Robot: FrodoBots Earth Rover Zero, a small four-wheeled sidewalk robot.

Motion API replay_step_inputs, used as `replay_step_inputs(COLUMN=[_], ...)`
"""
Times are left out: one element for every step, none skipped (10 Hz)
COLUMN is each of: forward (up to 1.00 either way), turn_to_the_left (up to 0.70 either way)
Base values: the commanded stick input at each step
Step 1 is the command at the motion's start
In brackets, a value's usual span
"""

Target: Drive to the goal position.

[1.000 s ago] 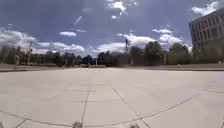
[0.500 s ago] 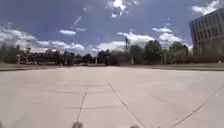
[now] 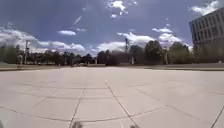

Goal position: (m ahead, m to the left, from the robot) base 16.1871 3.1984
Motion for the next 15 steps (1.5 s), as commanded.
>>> replay_step_inputs(forward=[0.7,0.7,0.7,0.7,0.7,0.7,0.7,0.7,0.7,0.7,0.7,0.7,0.7,0.7,0.7], turn_to_the_left=[0.0,0.0,0.0,0.0,0.0,0.0,0.0,0.0,0.0,0.0,0.0,0.0,0.0,0.0,0.0])
